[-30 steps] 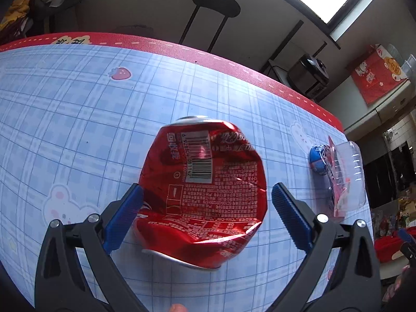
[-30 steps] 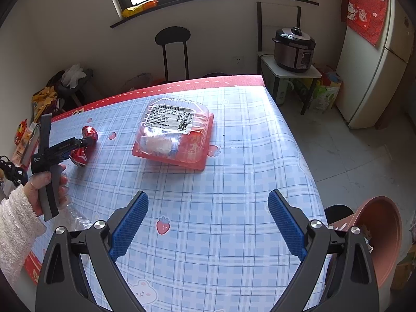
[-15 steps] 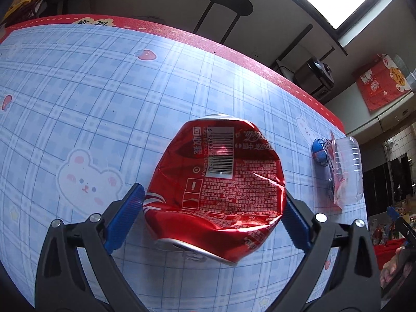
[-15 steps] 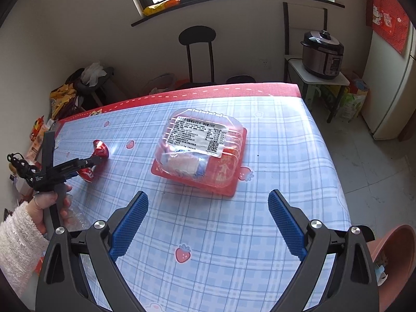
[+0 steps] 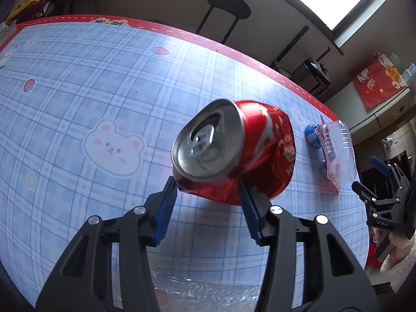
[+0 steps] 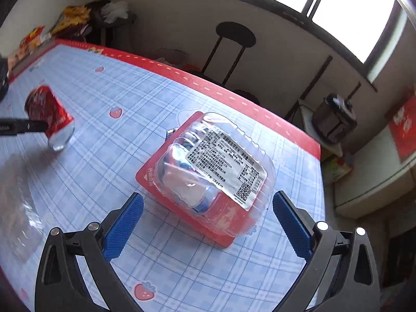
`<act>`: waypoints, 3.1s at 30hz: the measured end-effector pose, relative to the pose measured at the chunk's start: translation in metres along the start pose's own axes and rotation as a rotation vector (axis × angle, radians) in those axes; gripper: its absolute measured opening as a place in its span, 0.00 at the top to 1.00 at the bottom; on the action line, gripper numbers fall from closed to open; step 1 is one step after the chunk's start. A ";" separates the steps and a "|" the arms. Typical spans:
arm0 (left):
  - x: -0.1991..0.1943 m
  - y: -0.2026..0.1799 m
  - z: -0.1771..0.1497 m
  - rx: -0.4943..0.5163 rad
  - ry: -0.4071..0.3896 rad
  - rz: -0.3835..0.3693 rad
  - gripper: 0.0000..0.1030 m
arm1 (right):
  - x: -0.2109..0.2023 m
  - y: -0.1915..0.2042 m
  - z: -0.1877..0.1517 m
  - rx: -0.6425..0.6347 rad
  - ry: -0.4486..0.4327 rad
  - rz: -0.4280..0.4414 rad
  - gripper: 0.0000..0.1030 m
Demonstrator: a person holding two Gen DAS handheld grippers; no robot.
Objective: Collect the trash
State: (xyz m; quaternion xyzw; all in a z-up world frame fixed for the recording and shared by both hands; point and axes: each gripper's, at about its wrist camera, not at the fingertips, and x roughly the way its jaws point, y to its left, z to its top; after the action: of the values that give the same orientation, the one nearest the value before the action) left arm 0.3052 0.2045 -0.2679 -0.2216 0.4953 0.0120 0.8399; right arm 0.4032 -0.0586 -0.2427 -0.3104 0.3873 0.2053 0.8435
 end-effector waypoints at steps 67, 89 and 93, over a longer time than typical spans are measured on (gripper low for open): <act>-0.028 -0.019 0.022 -0.040 -0.156 -0.076 0.67 | -0.107 -0.061 -0.023 0.423 -0.168 0.126 0.48; -0.206 -0.093 -0.109 0.131 -0.276 0.033 0.67 | -0.246 -0.073 -0.138 0.633 -0.318 0.130 0.48; -0.215 -0.126 -0.128 0.194 -0.270 0.025 0.67 | -0.267 -0.076 -0.171 0.648 -0.332 0.105 0.48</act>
State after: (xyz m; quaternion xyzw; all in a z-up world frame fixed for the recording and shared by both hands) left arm 0.1207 0.0845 -0.0952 -0.1294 0.3795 0.0044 0.9161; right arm 0.1938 -0.2582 -0.0931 0.0308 0.3054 0.1624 0.9378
